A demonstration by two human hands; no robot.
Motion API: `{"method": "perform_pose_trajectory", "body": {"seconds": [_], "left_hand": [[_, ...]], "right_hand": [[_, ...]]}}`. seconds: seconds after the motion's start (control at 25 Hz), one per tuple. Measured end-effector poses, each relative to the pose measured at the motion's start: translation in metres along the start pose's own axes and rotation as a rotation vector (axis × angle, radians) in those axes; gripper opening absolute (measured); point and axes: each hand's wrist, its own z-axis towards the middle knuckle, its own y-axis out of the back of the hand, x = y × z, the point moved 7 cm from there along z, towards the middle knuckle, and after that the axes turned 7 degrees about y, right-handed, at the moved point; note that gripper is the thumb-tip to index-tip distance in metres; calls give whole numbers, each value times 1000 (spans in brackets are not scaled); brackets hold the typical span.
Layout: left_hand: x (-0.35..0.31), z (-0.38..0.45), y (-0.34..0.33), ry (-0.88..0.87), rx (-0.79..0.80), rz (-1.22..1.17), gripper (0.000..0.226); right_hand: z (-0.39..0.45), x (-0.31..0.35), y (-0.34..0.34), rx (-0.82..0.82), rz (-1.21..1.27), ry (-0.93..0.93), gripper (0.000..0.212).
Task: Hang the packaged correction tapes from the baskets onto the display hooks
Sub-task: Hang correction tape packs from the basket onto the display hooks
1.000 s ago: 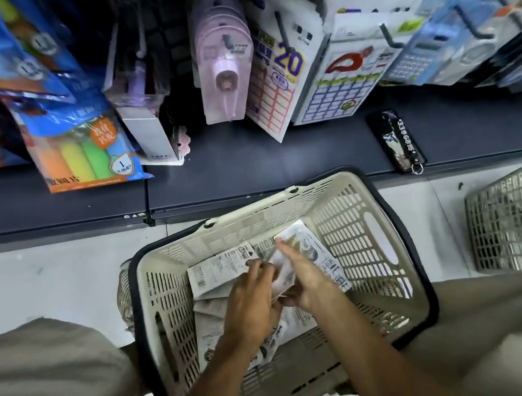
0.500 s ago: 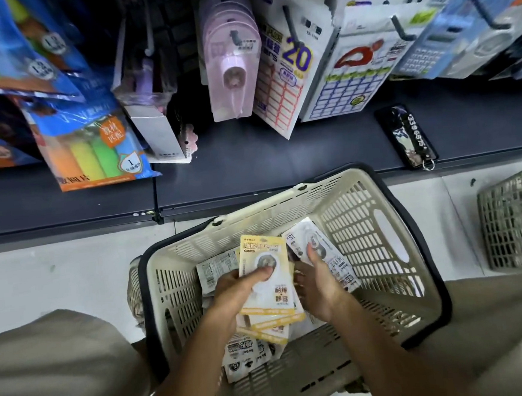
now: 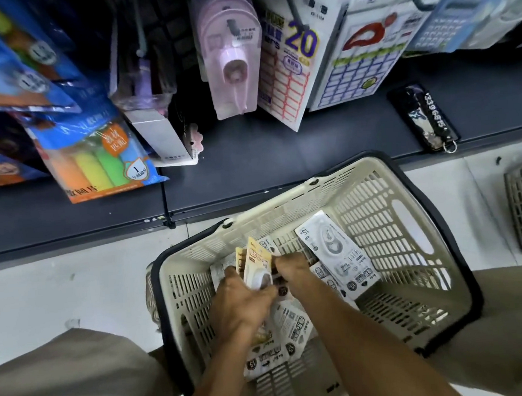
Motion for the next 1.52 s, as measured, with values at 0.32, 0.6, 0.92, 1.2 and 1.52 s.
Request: {"method": "perform_pose_trajectory", "body": {"seconds": [0.32,0.6,0.92,1.2,1.52], "left_hand": [[-29,-10,8,-265,20,-45,58],[-36,-8,-13,-305,169,-339,42],[-2,12,-55,-103,503,-425,14],[-19,10,-71,-117,708,-283,101],[5,36,-62,71,480,-434,20]], "right_hand": [[-49,39,174,-347,-505,200,20],[-99,75,119,135,-152,91,40],[-79,-27,92,409,391,26,31],[-60,-43,70,310,129,37,83],[-44,-57,52,223,370,7,66]]}}
